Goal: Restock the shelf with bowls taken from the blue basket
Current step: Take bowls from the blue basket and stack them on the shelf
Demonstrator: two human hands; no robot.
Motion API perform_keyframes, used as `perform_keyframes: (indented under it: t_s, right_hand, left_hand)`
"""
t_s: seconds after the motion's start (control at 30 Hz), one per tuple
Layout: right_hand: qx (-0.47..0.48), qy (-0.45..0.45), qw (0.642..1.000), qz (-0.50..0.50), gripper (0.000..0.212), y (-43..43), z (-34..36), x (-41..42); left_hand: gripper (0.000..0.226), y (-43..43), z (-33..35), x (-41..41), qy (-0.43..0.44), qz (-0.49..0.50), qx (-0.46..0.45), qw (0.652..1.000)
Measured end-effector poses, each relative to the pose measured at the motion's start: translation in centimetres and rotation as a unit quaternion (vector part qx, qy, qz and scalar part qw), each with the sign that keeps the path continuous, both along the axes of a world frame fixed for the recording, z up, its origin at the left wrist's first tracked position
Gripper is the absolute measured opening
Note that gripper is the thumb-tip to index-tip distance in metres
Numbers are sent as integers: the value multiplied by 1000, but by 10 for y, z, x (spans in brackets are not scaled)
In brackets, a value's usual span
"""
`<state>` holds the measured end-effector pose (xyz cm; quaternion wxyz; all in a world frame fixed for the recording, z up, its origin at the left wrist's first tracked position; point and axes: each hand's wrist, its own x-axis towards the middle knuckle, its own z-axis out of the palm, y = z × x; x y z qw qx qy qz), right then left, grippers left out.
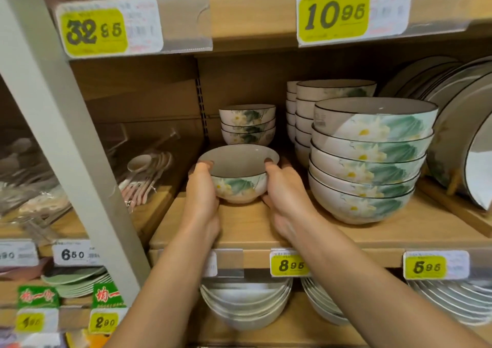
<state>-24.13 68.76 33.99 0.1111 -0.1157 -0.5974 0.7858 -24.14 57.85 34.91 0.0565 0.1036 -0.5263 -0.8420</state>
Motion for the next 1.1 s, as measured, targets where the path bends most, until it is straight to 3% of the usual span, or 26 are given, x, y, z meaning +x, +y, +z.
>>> perform_keyframes:
  t_s: [0.1,0.17,0.23,0.43,0.97,1.1]
  right_hand:
    - [17,-35,999,-31,40,-5,3,-21]
    - [13,-51,997,-48,48,-8,4,-32]
    - [13,-45,997,-65,52,-10,3,-42]
    - [30,-6,995,-94,62,-14,6,-57]
    - [148,-25,984,-96,69,-11,8,-38]
    - [135,-10,988,-79,63,-3,12,-7]
  left_hand:
    - [25,5,9,-20,-18,-8,-4,1000]
    - [39,7,11,-39,-38,4,-15,999]
    - [51,9,15,-60,-69,32,-32,997]
    - [52,14,15,-88,-70,24,-39,996]
    - [54,14,15,-83,-75,34,-68,994]
    - [55,7,14,-52,-34,64,-114,991]
